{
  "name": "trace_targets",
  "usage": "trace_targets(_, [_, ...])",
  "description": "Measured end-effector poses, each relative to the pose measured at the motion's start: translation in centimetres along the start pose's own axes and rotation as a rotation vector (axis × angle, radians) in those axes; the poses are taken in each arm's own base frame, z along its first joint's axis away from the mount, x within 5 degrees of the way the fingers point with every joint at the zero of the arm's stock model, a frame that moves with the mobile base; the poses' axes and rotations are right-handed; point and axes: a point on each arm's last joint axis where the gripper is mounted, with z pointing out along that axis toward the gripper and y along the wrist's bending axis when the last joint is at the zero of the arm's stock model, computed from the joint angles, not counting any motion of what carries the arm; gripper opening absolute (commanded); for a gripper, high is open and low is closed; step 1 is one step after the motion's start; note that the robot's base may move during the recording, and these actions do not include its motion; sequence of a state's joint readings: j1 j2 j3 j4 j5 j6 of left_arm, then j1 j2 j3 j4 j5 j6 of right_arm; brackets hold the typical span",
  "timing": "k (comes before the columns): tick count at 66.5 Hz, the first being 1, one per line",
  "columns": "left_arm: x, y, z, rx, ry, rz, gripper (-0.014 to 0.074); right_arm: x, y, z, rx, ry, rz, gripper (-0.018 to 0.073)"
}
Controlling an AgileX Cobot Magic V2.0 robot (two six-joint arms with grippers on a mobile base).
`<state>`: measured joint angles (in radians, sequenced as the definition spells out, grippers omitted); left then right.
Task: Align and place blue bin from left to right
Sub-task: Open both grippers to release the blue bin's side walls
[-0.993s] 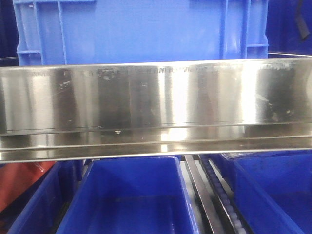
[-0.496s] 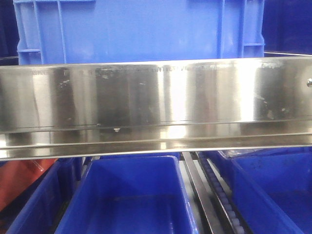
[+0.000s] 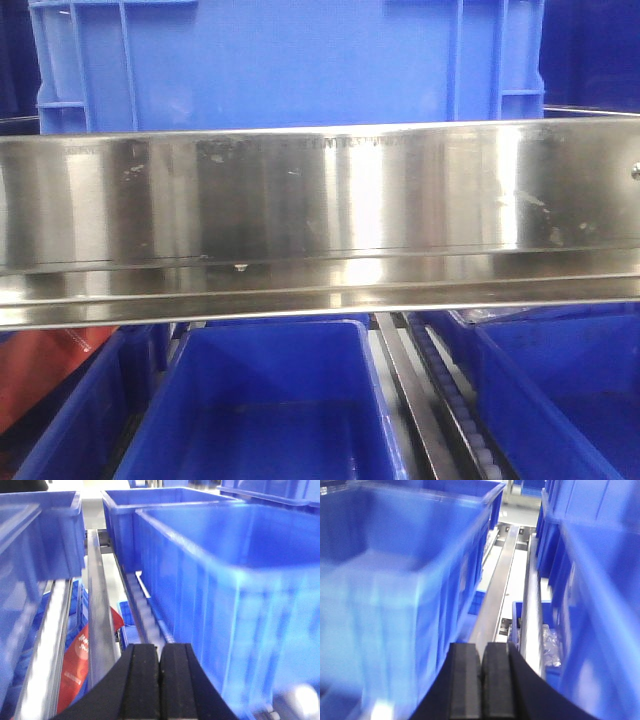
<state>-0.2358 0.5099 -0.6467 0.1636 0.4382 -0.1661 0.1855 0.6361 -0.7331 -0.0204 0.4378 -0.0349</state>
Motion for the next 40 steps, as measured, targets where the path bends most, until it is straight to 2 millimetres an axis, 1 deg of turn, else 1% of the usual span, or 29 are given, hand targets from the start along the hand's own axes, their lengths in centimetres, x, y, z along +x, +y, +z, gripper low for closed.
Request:
trace_targets(1, [0.4,0.0,-0.1,0.000,0.002,0.000,-0.0111,0.4,0.0,-0.4,0.001,-0.015,0.000,-0.0162])
trace_targets(2, [0.7,0.0,-0.3,0.000,0.001,-0.002,-0.0111,1.2,0.1,-0.6,0.000,-0.015,0.000,-0.0162])
trace_targets(8, [2.1,0.1,-0.7,0.000,0.003,-0.001,-0.0111,3.6,0.2,-1.8,0.003,-0.058,-0.002,-0.0162])
trace_targets(16, [3.0,0.1,-0.9,-0.002,0.011,-0.001,-0.0111,5.5,0.3,-2.9,0.006,-0.126,-0.004,-0.0162])
trace_targets(24, [3.0,0.1,-1.0,-0.002,0.008,-0.002,-0.0111,6.2,0.3,-3.5,0.008,-0.183,-0.004,-0.0162])
trace_targets(40, [3.1,0.1,-0.9,-0.002,0.009,-0.002,-0.0111,6.0,0.3,-3.5,0.009,-0.218,-0.005,-0.0162])
